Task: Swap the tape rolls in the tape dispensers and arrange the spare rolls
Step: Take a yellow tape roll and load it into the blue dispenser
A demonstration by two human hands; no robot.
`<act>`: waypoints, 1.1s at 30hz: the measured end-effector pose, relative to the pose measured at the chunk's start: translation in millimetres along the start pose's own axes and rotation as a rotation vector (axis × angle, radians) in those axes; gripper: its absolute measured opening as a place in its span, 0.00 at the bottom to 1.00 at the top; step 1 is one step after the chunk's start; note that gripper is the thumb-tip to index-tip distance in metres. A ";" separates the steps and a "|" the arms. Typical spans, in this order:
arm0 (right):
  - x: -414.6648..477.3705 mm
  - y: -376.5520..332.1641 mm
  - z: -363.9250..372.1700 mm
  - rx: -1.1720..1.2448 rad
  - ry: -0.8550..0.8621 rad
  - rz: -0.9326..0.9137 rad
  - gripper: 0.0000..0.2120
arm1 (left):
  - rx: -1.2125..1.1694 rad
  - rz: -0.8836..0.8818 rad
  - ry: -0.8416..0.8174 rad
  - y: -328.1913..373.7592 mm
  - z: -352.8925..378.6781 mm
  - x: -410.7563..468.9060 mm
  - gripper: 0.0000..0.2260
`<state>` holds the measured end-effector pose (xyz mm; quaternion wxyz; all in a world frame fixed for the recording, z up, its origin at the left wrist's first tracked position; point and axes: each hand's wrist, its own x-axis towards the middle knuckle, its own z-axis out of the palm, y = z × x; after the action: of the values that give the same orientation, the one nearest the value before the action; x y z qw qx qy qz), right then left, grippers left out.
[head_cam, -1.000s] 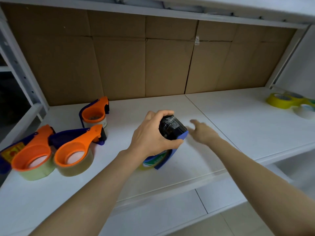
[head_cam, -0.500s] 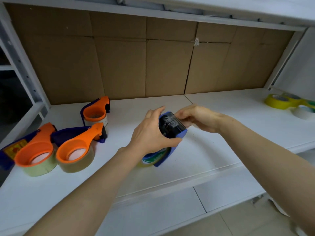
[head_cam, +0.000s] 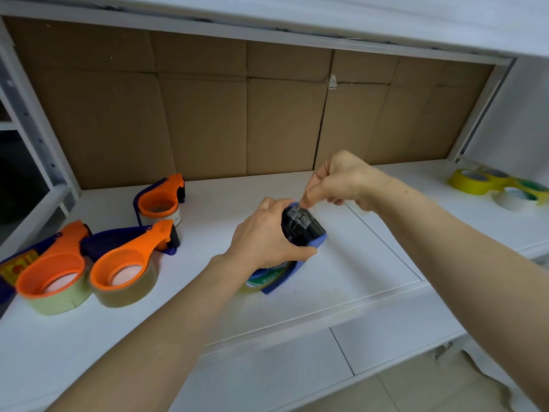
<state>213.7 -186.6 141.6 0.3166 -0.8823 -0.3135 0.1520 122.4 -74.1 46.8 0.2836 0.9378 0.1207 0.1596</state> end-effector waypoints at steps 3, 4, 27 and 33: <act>-0.5 -1.7 -0.5 0.067 0.008 -0.005 0.09 | 0.006 0.005 -0.001 -0.7 -0.9 -0.3 0.39; -1.4 -2.3 0.2 0.088 0.008 -0.003 0.09 | 0.005 0.007 -0.003 -1.0 -1.5 -0.5 0.39; 15.1 1.6 -26.6 0.089 0.076 0.062 0.16 | 0.377 -0.033 0.012 4.6 -5.8 2.8 0.35; 23.7 17.2 -32.6 0.203 0.046 0.100 0.21 | 0.403 0.005 0.023 8.2 -11.0 4.1 0.38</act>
<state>254.7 -196.7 153.2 0.4034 -0.8635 -0.2447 0.1782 123.3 -74.0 61.0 0.0885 0.9740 0.1513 0.1436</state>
